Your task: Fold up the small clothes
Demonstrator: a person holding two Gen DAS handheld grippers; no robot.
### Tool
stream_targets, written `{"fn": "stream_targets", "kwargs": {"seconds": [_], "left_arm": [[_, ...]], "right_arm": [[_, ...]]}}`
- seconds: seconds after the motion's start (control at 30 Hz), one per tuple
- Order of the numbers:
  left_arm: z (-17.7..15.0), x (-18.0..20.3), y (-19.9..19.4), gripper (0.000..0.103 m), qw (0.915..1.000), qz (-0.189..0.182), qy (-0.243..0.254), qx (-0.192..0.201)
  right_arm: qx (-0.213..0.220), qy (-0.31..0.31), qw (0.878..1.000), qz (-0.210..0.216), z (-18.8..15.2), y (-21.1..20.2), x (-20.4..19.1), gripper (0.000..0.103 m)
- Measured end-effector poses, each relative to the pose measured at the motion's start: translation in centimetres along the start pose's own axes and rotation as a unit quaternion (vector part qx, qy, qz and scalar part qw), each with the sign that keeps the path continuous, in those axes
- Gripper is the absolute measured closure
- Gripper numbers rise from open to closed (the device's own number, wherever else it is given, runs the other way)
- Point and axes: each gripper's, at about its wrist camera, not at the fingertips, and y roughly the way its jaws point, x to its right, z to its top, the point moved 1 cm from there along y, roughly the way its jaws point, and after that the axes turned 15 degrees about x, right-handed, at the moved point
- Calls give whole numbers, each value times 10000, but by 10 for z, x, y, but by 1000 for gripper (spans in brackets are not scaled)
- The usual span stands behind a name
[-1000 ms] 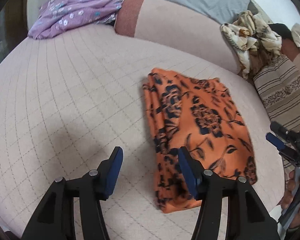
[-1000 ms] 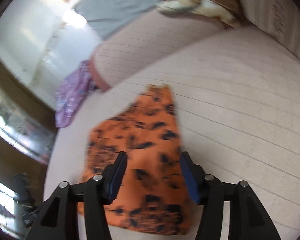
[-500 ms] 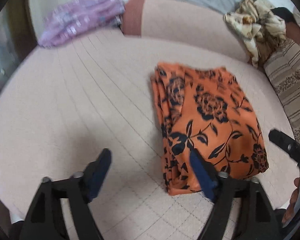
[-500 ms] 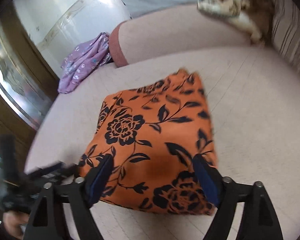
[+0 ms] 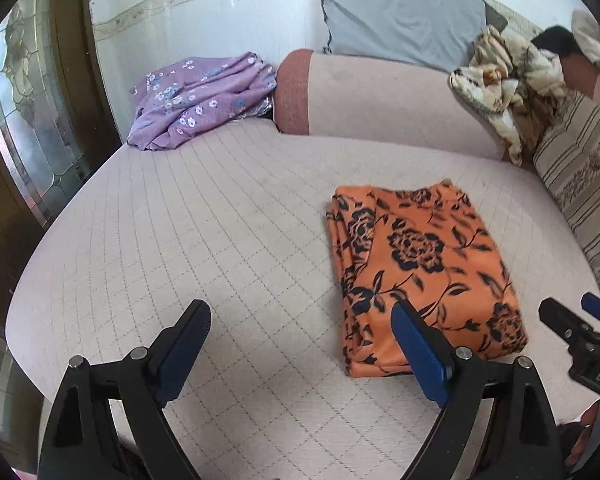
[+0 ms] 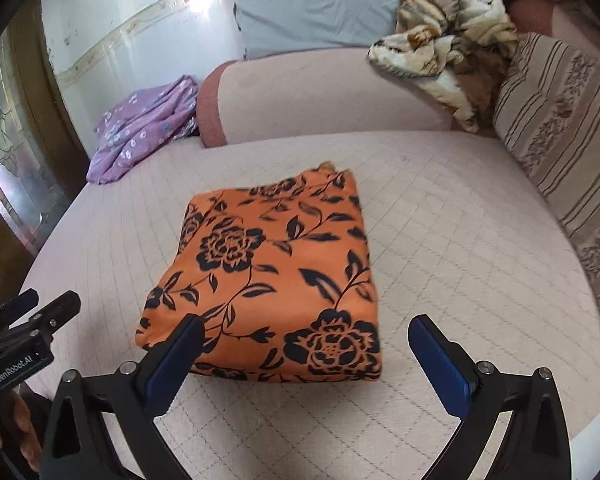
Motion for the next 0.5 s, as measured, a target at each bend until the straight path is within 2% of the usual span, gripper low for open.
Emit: {"fn": "stream_targets", "kwargs": {"seconds": [0.1,0.3,0.5], "left_arm": [[4,3,-9,3,9999,-133,-58,26],[10,9,-20,2,9995,-296,-80,92],[14,15,-20,2,9999,4,126,66]], "right_arm": [[7,-88,9998,-154,2,-6,1,0],[-63,-110,9998,-175,-4,-15,1,0],[-127,-206,9996,-124,-6,-21,0,0]]}}
